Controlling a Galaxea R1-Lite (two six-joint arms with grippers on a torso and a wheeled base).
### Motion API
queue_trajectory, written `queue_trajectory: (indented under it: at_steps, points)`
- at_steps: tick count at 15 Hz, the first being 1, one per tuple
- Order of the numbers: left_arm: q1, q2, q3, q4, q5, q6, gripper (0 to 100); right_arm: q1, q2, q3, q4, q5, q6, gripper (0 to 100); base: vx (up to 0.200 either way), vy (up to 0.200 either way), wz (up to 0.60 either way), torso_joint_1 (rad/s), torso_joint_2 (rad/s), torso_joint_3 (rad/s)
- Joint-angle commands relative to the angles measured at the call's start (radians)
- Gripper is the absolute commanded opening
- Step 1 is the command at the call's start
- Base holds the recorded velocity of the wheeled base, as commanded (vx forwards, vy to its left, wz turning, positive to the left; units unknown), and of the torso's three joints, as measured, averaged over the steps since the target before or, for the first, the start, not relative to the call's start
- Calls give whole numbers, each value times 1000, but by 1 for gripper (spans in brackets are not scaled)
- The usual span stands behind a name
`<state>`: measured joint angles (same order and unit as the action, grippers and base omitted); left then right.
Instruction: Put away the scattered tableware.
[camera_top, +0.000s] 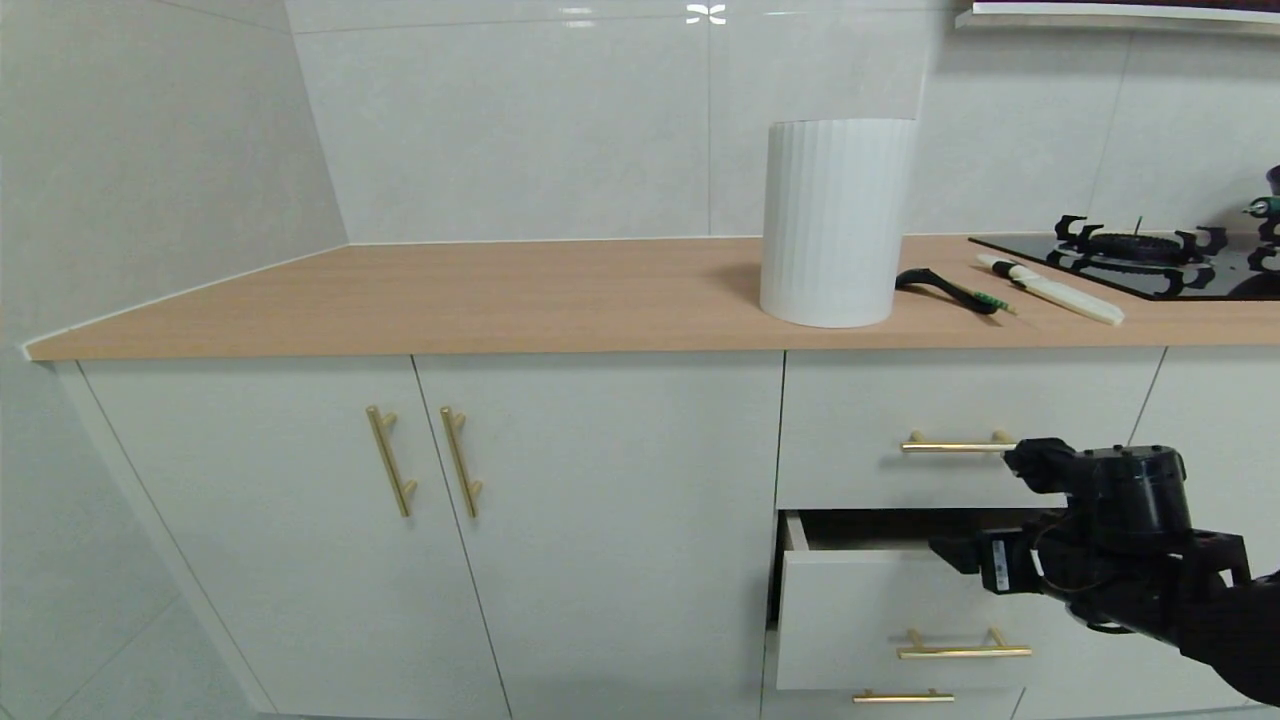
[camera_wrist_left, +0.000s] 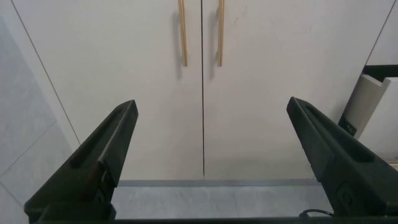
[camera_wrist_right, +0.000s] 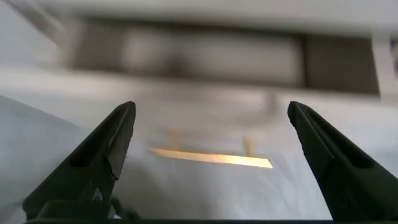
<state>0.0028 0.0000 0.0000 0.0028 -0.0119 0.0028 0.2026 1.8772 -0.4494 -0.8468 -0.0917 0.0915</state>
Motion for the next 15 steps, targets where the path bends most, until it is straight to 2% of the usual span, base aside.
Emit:
queue_trajectory:
  at_steps: [1, 4, 6, 8, 15]
  points:
    - [0, 0, 0, 0, 0, 0, 100, 9, -1, -43, -5, -5, 33, 100, 0, 0, 0, 0, 0, 0]
    - [0, 0, 0, 0, 0, 0, 100, 8, 123, -77, -55, -28, 37, 100, 0, 0, 0, 0, 0, 0]
    - [0, 0, 0, 0, 0, 0, 100, 5, 249, -83, -189, -72, 33, 100, 0, 0, 0, 0, 0, 0]
    - [2, 0, 0, 0, 0, 0, 100, 0, 309, -89, -241, -91, 33, 100, 0, 0, 0, 0, 0, 0]
    - [0, 0, 0, 0, 0, 0, 100, -18, 329, -94, -238, -91, 33, 100, 0, 0, 0, 0, 0, 0]
